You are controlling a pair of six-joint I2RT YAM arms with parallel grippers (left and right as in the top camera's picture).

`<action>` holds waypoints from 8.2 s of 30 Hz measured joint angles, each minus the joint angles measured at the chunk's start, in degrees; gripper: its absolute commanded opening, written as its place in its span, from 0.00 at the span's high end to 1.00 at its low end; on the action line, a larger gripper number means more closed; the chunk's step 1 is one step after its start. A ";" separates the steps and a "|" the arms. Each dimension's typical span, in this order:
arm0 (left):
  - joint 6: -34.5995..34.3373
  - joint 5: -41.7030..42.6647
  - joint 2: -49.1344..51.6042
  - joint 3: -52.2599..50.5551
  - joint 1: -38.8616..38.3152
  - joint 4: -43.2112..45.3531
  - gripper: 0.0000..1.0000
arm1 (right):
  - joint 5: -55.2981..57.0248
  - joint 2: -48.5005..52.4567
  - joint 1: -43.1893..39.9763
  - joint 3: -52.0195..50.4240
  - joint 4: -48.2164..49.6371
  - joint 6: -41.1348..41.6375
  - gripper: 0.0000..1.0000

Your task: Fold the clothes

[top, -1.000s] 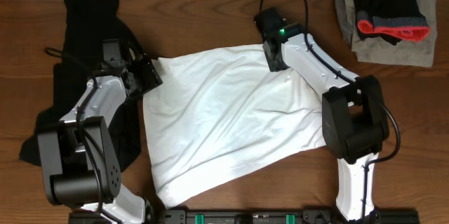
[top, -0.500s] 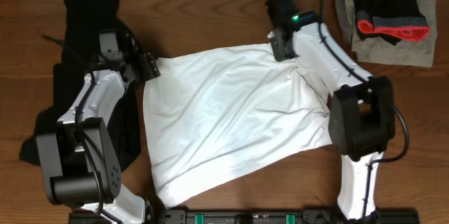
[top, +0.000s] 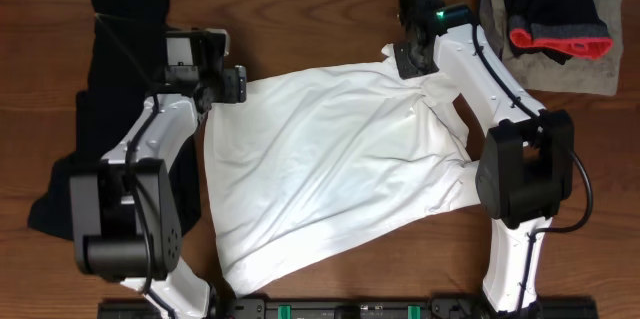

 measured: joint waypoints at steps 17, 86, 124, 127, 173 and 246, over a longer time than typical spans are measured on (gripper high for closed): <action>4.59 -0.63 5.99 0.02 0.00 1.31 0.29 | -0.39 0.00 0.00 0.00 -0.15 -0.15 0.99; 2.16 -4.98 3.08 9.86 -6.60 -15.37 0.17 | -1.66 0.00 -0.55 0.00 1.62 -0.81 0.99; 2.16 -4.92 11.17 9.99 -4.33 -9.55 0.88 | -1.68 0.00 -0.55 0.00 1.57 -0.81 0.99; 2.16 -4.94 11.17 9.99 -4.33 -9.40 0.91 | -1.68 0.00 -0.55 0.00 1.57 -0.81 0.99; -0.87 -4.90 2.78 23.89 8.61 -4.02 0.92 | -24.85 -0.92 -17.79 6.75 18.93 -8.37 0.99; -1.36 -4.28 1.60 21.53 11.28 -45.88 0.94 | -32.13 -8.26 -7.91 -8.39 -8.09 -10.16 0.99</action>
